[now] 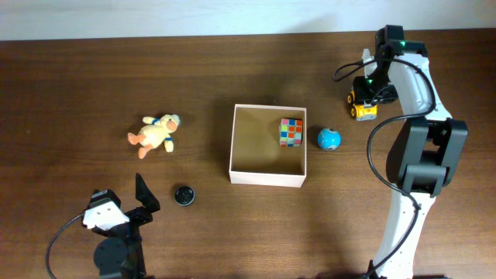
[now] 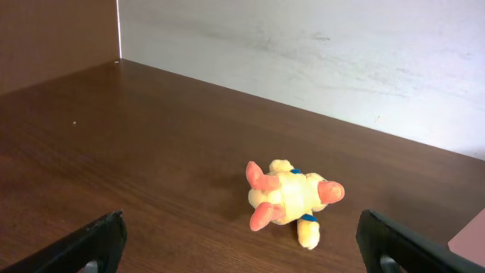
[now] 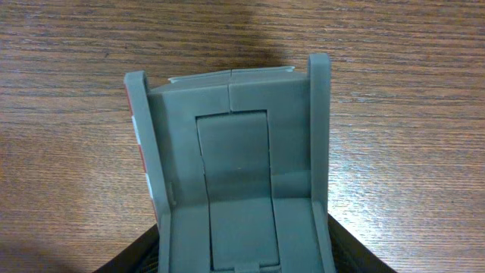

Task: Pack container
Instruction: 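Lower and close the right gripper on the toy truck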

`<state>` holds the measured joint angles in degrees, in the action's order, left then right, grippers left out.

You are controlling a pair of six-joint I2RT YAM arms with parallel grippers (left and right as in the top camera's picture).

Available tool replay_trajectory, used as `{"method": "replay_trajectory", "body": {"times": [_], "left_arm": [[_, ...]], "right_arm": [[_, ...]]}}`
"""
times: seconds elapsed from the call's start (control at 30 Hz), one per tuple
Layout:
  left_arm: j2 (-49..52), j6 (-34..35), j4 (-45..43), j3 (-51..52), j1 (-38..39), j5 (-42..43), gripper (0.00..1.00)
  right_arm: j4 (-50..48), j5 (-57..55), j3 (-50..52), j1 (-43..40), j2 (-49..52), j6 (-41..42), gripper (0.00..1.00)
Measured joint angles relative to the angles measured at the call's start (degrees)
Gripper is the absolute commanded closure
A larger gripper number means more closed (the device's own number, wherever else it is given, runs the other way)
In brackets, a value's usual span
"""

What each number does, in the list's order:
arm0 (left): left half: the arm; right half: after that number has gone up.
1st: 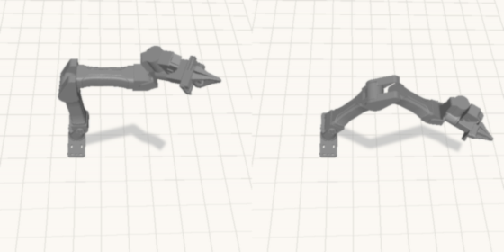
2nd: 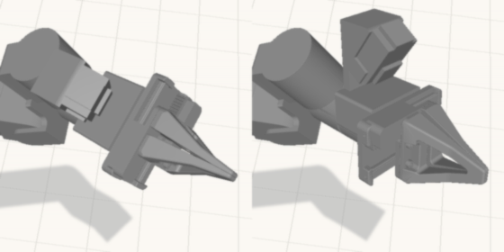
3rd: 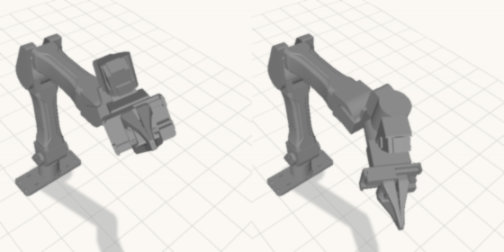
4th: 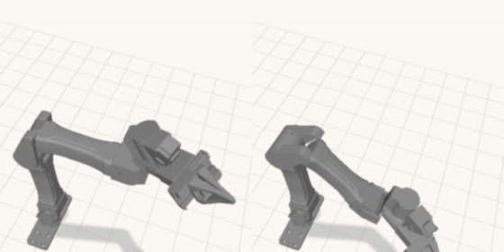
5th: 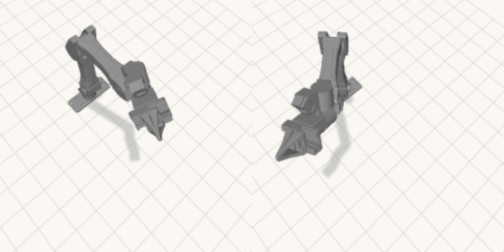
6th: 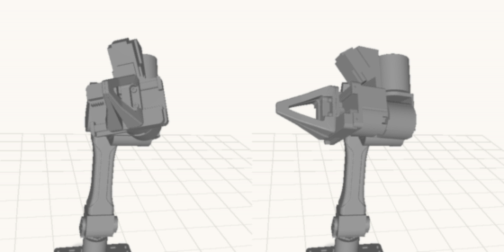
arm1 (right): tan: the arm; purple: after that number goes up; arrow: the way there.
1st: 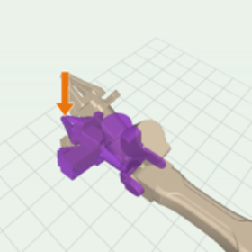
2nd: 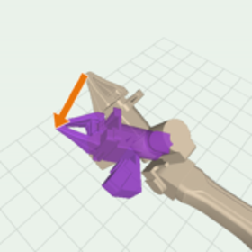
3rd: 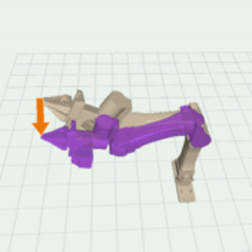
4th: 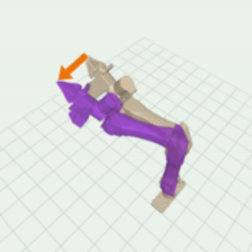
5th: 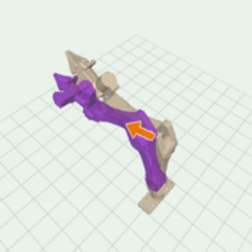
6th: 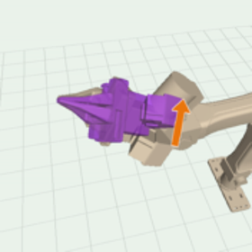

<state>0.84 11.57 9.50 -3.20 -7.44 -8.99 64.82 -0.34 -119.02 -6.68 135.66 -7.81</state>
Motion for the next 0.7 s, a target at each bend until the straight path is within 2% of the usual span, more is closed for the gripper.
{"method": "replay_trajectory", "body": {"times": [0.3,0.7], "left_arm": [[0.0,0.0,0.0,0.0,0.0,0.0,0.01],[0.0,0.0,0.0,0.0,0.0,0.0,0.01]], "right_arm": [[2.1,0.0,-0.5,0.0,0.1,0.3,0.50],[4.9,0.0,-7.3,0.0,0.1,0.6,0.49]]}}
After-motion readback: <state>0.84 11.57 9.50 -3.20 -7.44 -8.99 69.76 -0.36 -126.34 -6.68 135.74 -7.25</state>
